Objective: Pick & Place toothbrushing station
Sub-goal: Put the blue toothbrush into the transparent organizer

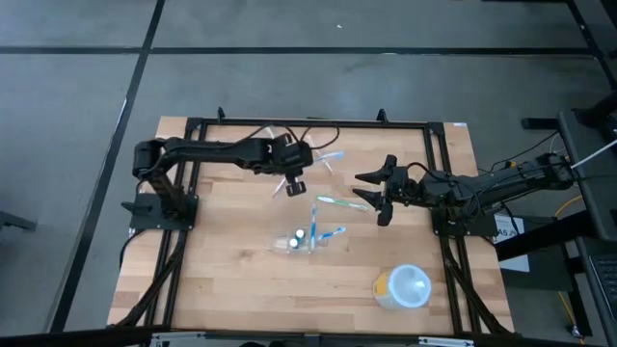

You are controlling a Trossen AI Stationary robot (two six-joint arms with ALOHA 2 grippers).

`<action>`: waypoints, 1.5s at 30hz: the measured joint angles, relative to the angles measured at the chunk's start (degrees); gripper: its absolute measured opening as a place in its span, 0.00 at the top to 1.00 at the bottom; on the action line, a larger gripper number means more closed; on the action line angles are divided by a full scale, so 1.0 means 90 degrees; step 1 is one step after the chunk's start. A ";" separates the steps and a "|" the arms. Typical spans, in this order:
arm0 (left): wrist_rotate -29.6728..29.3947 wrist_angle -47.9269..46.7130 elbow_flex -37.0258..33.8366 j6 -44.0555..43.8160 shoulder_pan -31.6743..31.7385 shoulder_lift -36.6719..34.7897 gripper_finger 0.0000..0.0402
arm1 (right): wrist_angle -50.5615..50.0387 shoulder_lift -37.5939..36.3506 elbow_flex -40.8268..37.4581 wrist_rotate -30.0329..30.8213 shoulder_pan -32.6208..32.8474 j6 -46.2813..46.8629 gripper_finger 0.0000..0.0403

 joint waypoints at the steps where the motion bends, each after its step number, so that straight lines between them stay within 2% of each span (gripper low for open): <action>1: -0.0036 0.0001 0.0000 0.0000 0.0006 -0.0061 0.95 | 0.0001 0.0000 0.0000 0.0001 0.0000 0.0000 0.49; 4: 0.0056 0.0000 0.0000 -0.0002 0.0006 -0.0227 0.95 | 0.0001 0.0000 0.0000 0.0000 0.0000 0.0000 0.49; 8: 0.0736 0.0004 0.0000 -0.0043 -0.0049 -0.0352 0.95 | 0.0000 0.0000 0.0000 0.0000 0.0000 0.0000 0.49; 12: 0.1078 -0.0002 0.0000 -0.0125 -0.0188 -0.0439 0.95 | -0.0029 0.0000 0.0000 -0.0056 0.0000 0.0037 0.49; 17: 0.0993 0.0110 -0.0013 -0.0461 -0.0357 -0.0656 0.95 | -0.0029 0.0000 0.0000 -0.0170 0.0005 0.0049 0.49; 19: 0.0939 0.0549 -0.0196 -0.0580 -0.0393 -0.0866 0.95 | -0.0028 0.0013 0.0000 -0.0170 0.0005 0.0051 0.49; 22: 0.1011 0.1442 -0.0745 -0.0704 -0.0415 -0.1390 0.95 | -0.0048 0.0070 0.0000 -0.0170 0.0006 0.0083 0.49; 26: 0.1509 0.2680 -0.1836 -0.0948 -0.0441 -0.2277 0.95 | -0.0048 0.0141 0.0000 -0.0165 0.0068 0.0090 0.49; 31: 0.2012 0.4646 -0.3668 -0.1466 -0.0685 -0.3349 0.95 | -0.0039 0.0143 0.0000 -0.0164 0.0119 0.0077 0.49; 36: 0.3035 0.6928 -0.5395 -0.2154 -0.0928 -0.3971 0.95 | -0.0018 0.0143 0.0000 -0.0143 0.0126 0.0087 0.49; 40: 0.3094 0.7185 -0.5885 -0.2441 -0.1177 -0.4030 0.95 | 0.0129 0.0143 0.0002 -0.0147 0.0126 -0.0073 0.49; 45: 0.3085 0.7487 -0.5860 -0.2432 -0.1683 -0.3825 0.95 | 0.0256 0.0151 0.0000 -0.0303 0.0126 -0.0341 0.49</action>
